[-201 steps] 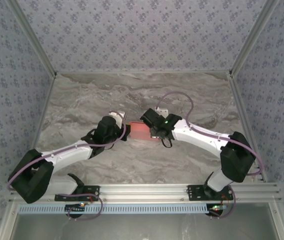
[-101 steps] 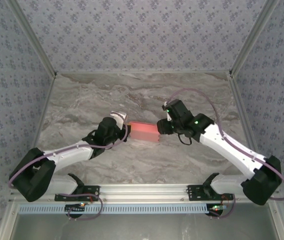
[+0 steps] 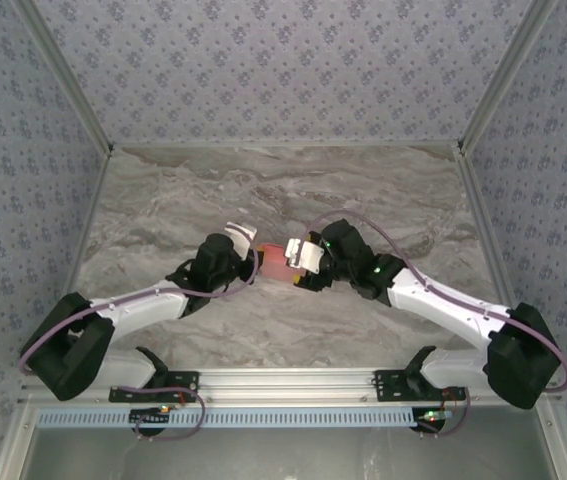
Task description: Fold the paper box
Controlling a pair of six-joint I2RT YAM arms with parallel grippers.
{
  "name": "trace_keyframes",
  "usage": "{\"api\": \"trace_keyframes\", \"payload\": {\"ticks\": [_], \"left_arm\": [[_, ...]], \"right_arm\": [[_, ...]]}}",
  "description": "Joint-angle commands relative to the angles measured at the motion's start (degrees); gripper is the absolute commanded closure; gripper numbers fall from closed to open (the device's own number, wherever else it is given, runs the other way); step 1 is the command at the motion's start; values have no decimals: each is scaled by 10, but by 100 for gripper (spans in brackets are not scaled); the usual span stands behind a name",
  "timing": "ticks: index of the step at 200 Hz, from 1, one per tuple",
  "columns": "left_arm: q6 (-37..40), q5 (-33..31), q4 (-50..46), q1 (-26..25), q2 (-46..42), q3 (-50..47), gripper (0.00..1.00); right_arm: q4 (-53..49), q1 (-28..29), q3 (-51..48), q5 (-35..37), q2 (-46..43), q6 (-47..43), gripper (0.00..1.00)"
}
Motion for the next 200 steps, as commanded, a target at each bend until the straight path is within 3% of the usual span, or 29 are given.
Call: {"api": "trace_keyframes", "payload": {"ticks": [1, 30, 47, 65, 75, 96, 99, 105, 118, 134, 172, 185, 200], "left_arm": [[11, 29, -63, -8, 24, -15, 92], [8, 29, -60, -7, 28, -11, 91], [6, 34, -52, -7, 26, -14, 89], [5, 37, -37, -6, 24, -22, 86], [4, 38, -39, -4, 21, -22, 85], [-3, 52, -37, 1, 9, -25, 81], [-3, 57, -36, 1, 6, -25, 79], [-4, 66, -42, 2, 1, -23, 62], [-3, 89, -65, 2, -16, -10, 47], [-13, 103, -67, 3, -48, -12, 42], [-110, 79, -70, 39, -149, -38, 15], [-136, 83, -96, 56, -166, -27, 5], [-155, 89, -130, 67, -157, -2, 1]], "right_arm": [[79, -6, 16, -16, 30, -78, 21], [88, 1, 23, -37, 81, -80, 23], [102, 12, 16, -12, 104, -88, 25], [143, 17, -8, 24, 117, -104, 32], [177, 18, -26, 47, 117, -114, 41], [245, 19, -70, 66, 110, -134, 47], [254, 19, -73, 67, 110, -136, 48], [263, 19, -79, 71, 110, -137, 51], [272, 19, -88, 77, 111, -139, 55], [289, 20, -102, 78, 116, -144, 57], [325, 21, -133, 65, 122, -145, 59], [336, 20, -142, 63, 125, -143, 61], [331, 19, -144, 60, 129, -147, 63]]}}
